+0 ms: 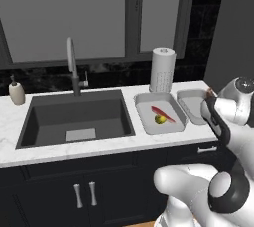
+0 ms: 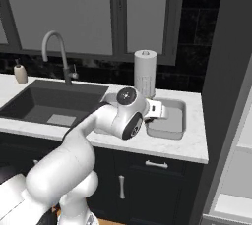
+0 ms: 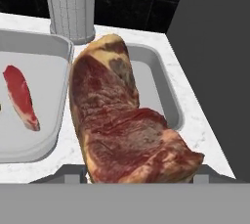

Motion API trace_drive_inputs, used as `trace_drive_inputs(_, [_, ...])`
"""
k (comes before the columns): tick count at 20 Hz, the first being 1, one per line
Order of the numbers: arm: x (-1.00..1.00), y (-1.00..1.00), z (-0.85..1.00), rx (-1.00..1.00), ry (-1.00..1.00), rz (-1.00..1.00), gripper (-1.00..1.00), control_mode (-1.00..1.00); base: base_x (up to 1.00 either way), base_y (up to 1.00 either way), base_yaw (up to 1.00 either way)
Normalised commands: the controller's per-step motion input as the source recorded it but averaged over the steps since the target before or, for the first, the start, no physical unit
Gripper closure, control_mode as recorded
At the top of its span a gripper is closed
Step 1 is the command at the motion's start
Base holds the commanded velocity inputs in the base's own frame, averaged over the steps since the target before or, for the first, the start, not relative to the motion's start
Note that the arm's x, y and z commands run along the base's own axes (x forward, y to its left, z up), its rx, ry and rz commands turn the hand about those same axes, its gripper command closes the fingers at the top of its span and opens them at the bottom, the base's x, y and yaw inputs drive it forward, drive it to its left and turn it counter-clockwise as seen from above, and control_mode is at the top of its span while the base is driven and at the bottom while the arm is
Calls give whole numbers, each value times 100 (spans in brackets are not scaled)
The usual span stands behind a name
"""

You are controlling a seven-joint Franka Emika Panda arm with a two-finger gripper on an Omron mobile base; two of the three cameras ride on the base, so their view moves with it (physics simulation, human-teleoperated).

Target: Place one cucumber and one steak in each tupperware on the nearby counter, to pack two identical lunches.

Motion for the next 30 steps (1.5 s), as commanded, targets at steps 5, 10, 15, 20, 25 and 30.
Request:
trace_drive_inputs(5, [34,-6,-19,0,0,0,100,-100,0,0,0])
trace_drive_inputs(10, [35,0,-10,0,0,0,100,-100,0,0,0])
trace_drive_inputs(15, [30,-5,-3,1,1,0,100,-100,0,0,0])
trace_drive_inputs(20, [24,-15,-2,5,1,0,100,-100,0,0,0])
trace_drive_inputs(25, [16,-20,-6,7,1,0,100,-100,0,0,0])
trace_drive_inputs(30, [6,-8,-3,4,0,0,100,-100,0,0,0])
